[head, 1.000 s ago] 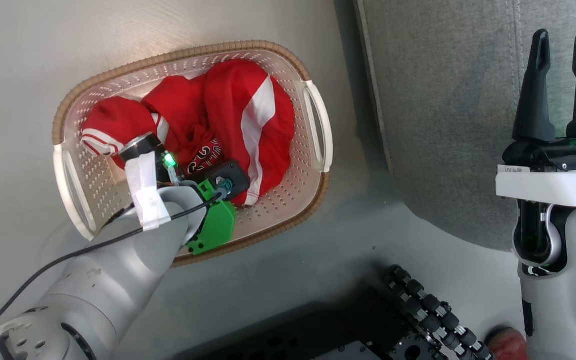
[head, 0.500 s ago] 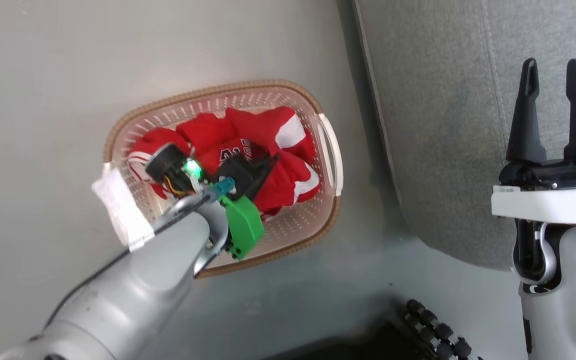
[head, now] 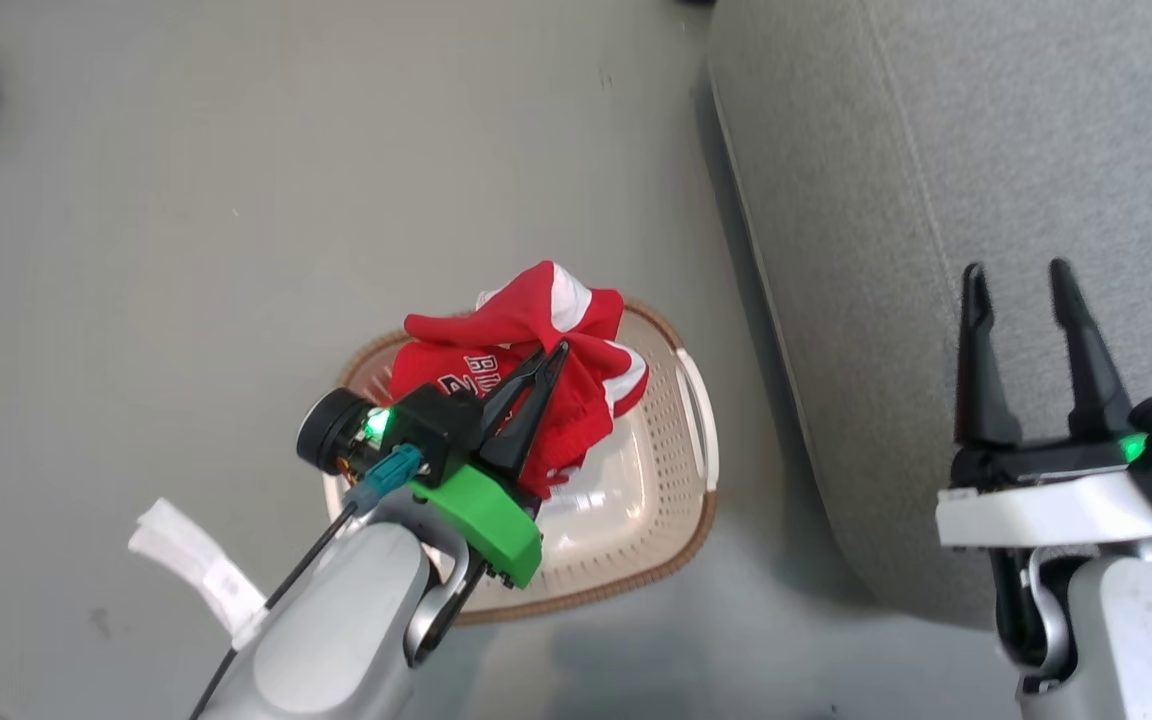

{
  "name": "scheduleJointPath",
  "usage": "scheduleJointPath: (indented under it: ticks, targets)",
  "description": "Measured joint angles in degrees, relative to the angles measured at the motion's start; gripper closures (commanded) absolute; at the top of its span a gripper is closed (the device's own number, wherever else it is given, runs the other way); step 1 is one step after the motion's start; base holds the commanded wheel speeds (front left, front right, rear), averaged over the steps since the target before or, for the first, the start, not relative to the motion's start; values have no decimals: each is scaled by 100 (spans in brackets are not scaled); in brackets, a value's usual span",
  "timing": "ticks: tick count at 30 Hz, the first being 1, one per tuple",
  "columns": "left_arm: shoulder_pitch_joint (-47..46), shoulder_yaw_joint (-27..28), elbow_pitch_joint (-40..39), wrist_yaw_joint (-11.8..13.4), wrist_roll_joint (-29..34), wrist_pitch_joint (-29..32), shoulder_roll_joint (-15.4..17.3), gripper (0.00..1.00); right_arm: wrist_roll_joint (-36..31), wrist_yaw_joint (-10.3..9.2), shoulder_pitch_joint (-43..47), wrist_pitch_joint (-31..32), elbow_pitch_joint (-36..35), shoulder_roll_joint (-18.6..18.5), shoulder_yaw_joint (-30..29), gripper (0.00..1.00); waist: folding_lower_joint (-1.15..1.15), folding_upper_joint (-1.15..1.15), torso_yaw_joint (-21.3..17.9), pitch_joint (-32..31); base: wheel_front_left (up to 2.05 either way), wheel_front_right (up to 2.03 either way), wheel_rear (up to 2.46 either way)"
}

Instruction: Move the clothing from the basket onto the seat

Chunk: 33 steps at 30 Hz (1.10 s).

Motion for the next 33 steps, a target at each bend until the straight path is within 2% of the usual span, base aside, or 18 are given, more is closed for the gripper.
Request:
scheduleJointPath:
  ticks: [6,18,24,33]
  targets:
    - [606,744,-692,-2,189,0,-185,100,-76,0,328,0,71,-1,247,0,0,0,131,-714,0,0,0]
    - [1027,1282,-1552,-2,166,0,-377,100,-203,0,784,0,185,-2,658,0,0,0,284,-1804,0,0,0]
    - [992,1112,-1539,-3,190,0,-448,100,-375,0,793,0,264,-2,1149,0,0,0,291,-2073,0,0,0]
    - [504,466,-1169,-3,43,0,-494,100,-582,0,349,0,567,0,2008,0,0,0,283,-2121,0,0,0]
